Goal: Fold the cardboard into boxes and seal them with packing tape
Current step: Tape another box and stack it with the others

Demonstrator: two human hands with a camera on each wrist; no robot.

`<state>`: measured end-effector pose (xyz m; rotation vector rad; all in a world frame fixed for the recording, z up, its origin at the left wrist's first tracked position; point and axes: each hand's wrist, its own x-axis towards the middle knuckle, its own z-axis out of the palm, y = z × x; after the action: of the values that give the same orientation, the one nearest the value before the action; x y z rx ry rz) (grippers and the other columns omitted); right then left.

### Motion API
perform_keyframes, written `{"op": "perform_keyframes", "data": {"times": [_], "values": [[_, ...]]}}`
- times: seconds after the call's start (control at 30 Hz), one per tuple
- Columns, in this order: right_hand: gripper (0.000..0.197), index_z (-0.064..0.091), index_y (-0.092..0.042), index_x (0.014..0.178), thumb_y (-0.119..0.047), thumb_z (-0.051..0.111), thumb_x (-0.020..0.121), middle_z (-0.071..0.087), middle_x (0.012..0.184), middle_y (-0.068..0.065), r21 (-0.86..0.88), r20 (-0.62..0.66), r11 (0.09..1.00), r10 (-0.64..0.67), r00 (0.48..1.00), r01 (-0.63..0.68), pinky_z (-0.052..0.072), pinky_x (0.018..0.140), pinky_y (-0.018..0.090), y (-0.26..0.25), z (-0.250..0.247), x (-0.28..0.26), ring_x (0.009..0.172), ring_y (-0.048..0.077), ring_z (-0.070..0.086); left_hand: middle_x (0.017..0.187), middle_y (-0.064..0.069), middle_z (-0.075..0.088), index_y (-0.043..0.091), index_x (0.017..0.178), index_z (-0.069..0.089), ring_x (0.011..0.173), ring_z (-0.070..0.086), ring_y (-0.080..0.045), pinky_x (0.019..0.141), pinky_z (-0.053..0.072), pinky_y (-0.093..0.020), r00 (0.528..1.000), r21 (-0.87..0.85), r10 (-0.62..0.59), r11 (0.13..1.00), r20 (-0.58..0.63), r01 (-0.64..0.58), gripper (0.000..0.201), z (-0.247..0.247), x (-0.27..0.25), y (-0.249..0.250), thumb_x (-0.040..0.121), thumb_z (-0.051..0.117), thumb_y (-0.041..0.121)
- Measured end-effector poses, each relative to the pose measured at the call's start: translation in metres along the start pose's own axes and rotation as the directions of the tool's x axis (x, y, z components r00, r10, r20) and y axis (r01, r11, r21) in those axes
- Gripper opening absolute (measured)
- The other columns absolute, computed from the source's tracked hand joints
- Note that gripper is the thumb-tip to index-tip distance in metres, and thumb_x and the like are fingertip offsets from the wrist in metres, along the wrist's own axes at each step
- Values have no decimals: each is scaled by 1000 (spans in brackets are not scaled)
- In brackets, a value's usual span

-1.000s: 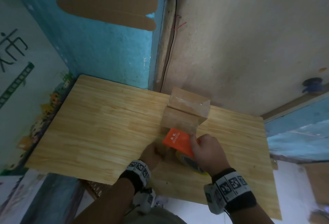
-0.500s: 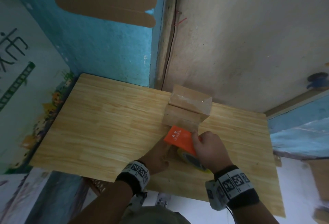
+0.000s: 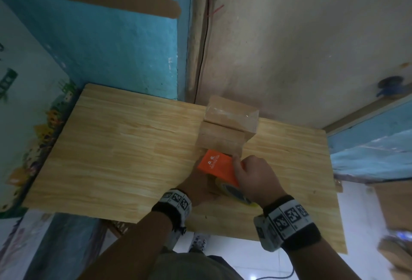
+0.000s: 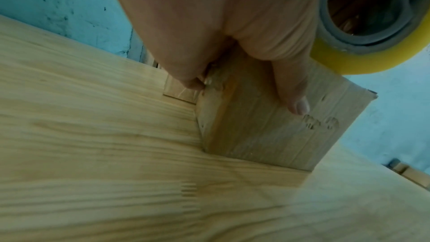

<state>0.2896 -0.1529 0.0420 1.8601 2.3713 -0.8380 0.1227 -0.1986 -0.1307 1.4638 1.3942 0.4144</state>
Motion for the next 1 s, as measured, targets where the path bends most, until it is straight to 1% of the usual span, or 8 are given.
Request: {"op": "perform_keyframes", "data": {"times": [0.1,0.17,0.3,0.43,0.53,0.7,0.9,1.0], "values": [[59,56,-17,75,-60,35,109,64,72,8,15,42,999,42,998,-43,57,64,41,2,-2,0,64,23,65,149,6,45,36,149,36,136,46,-13,118,40,-42,997,92,75,993,-1,-74,99,-6,0,1,64,65,77],[62,59,-18,79,-69,36,105,65,74,5,10,63,997,77,995,-77,53,62,36,7,-6,2,65,20,65,148,7,44,37,149,33,135,46,-13,118,39,-40,993,132,113,985,-26,-108,97,-12,-1,3,66,67,75],[66,61,-21,81,-77,32,100,64,77,-1,-167,89,985,70,994,-54,56,67,36,19,-18,3,68,17,64,150,1,36,33,151,24,137,39,-14,119,35,-41,983,178,176,970,-53,-164,105,-21,1,6,70,89,48],[66,63,-25,81,-81,33,98,66,77,-4,-188,129,981,74,989,-49,58,66,33,26,-25,2,67,14,66,144,3,38,36,147,22,134,44,-19,111,45,-47,990,208,140,969,-32,-131,109,-27,6,10,64,92,42],[67,63,-24,81,-85,37,94,66,77,-6,-185,129,982,59,990,-35,55,65,31,31,-28,0,68,11,65,144,2,37,32,148,24,135,40,-21,113,43,-45,991,257,131,959,-18,-122,105,-28,7,12,67,91,41],[64,63,-25,83,-85,42,93,66,78,-6,-196,89,980,65,994,-46,61,71,32,35,-21,-5,69,9,66,139,4,41,30,144,33,131,40,-16,111,41,-38,987,258,154,956,-52,-136,94,-27,6,13,69,90,38],[76,66,-24,82,-94,36,82,70,73,-5,-110,91,991,90,992,-80,66,67,34,57,-14,-6,63,7,69,141,3,42,33,141,30,130,42,-15,111,43,-37,994,275,101,958,-47,-84,97,-29,8,15,67,92,31],[75,66,-25,83,-95,38,80,69,74,-6,-125,75,986,124,989,-114,65,69,33,75,-25,-9,65,7,69,146,-2,39,26,150,27,133,44,-18,113,43,-36,997,269,46,963,-63,-27,100,-35,5,17,73,89,37]]}}
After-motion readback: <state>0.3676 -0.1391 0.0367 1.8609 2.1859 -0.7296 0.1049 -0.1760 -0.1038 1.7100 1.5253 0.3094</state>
